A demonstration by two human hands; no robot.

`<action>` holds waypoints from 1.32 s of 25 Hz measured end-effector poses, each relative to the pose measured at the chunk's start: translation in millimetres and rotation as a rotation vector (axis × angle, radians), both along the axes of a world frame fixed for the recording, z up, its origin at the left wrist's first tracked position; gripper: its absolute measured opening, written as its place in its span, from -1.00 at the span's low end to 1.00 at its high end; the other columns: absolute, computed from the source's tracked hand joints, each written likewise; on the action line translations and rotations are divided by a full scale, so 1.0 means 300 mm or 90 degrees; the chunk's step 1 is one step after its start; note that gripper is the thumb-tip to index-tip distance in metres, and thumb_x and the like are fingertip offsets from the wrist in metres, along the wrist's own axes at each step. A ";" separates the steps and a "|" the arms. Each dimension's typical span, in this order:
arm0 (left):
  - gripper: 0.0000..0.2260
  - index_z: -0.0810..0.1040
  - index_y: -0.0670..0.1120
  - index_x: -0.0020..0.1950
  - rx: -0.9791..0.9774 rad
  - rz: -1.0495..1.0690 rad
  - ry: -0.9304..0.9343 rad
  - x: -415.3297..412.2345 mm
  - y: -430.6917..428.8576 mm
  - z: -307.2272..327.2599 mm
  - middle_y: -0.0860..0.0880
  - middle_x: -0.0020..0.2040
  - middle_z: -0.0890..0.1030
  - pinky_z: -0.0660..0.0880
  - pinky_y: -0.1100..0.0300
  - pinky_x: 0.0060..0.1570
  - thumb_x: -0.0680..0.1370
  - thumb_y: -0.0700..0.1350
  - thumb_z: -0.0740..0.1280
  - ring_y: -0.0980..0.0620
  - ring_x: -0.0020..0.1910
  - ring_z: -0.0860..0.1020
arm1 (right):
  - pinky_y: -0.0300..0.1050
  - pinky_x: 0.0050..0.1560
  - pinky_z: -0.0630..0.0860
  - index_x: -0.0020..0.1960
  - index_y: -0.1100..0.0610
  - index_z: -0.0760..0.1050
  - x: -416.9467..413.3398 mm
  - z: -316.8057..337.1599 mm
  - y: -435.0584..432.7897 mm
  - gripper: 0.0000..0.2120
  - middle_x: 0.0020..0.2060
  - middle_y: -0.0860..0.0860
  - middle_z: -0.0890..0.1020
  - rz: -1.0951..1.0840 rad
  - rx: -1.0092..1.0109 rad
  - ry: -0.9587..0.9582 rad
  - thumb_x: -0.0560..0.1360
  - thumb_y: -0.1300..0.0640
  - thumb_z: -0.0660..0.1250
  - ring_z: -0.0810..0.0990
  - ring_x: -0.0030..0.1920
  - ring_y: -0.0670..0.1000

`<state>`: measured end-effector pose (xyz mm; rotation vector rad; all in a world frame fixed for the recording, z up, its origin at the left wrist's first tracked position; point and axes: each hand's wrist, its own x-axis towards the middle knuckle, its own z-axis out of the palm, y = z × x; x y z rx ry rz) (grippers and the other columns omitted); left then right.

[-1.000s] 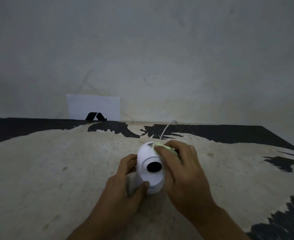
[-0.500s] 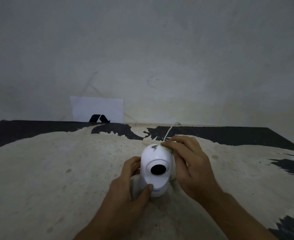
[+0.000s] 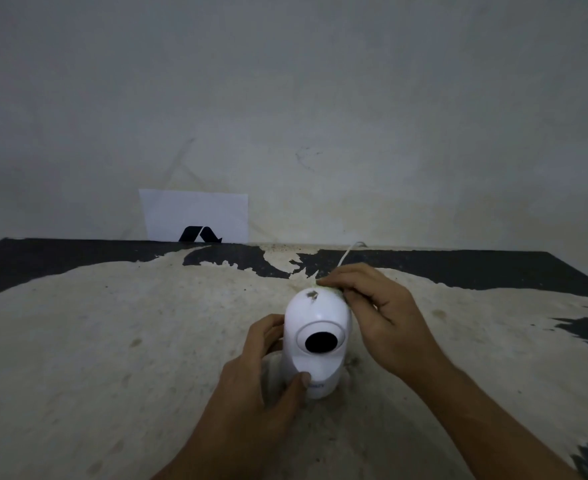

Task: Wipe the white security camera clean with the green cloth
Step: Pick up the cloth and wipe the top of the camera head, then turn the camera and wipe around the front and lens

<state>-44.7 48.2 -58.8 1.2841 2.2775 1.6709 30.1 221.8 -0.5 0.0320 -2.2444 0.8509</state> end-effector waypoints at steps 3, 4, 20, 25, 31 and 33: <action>-0.47 0.20 0.31 0.15 -0.014 0.000 0.008 0.004 -0.001 0.000 0.42 0.04 0.38 0.29 0.71 -0.13 0.35 0.05 0.45 0.66 -0.03 0.35 | -0.29 0.02 0.45 0.03 0.09 0.62 -0.003 -0.005 0.025 -0.68 -0.08 -0.10 0.63 -0.033 -0.011 -0.127 0.52 0.41 0.21 0.55 -0.02 -0.21; -0.46 0.21 0.31 0.15 -0.012 -0.003 0.010 0.005 -0.003 -0.002 0.43 0.03 0.38 0.28 0.72 -0.14 0.36 0.01 0.46 0.67 -0.02 0.34 | -0.30 0.02 0.46 0.03 0.07 0.63 0.004 0.002 0.034 -0.67 -0.07 -0.09 0.65 -0.036 -0.028 -0.132 0.52 0.41 0.21 0.56 -0.01 -0.20; -0.46 0.18 0.39 0.18 -0.003 -0.013 -0.004 0.008 -0.016 0.006 0.56 0.01 0.44 0.27 0.73 -0.15 0.34 0.14 0.42 0.63 0.05 0.34 | -0.26 -0.08 0.55 0.10 -0.08 0.58 0.116 0.034 0.003 -0.80 -0.03 -0.23 0.66 -0.082 -0.090 -0.021 0.51 0.13 0.33 0.61 0.00 -0.16; -0.48 0.18 0.39 0.19 -0.009 -0.037 -0.008 0.021 -0.022 0.023 0.68 0.02 0.36 0.25 0.74 -0.13 0.35 0.14 0.38 0.63 0.07 0.33 | -0.47 -0.21 0.43 -0.02 0.02 0.62 0.140 -0.053 -0.053 -0.84 -0.19 -0.15 0.66 -0.144 0.010 -0.039 0.49 0.24 0.35 0.58 -0.16 -0.20; -0.48 0.18 0.34 0.19 -0.014 -0.033 -0.023 0.027 -0.026 0.032 0.47 0.08 0.38 0.28 0.73 -0.14 0.32 0.17 0.34 0.64 0.05 0.33 | -0.50 -0.14 0.47 0.10 0.00 0.59 0.150 -0.038 -0.039 -0.78 -0.10 -0.26 0.62 -0.197 -0.034 0.054 0.47 0.17 0.37 0.59 -0.07 -0.28; -0.48 0.16 0.35 0.19 -0.021 -0.029 -0.021 0.033 -0.027 0.040 0.48 0.09 0.34 0.26 0.74 -0.15 0.32 0.17 0.33 0.67 0.03 0.31 | -0.41 -0.21 0.51 0.04 0.02 0.59 0.148 -0.044 -0.053 -0.83 -0.15 -0.20 0.64 -0.165 -0.002 0.059 0.47 0.19 0.38 0.61 -0.15 -0.18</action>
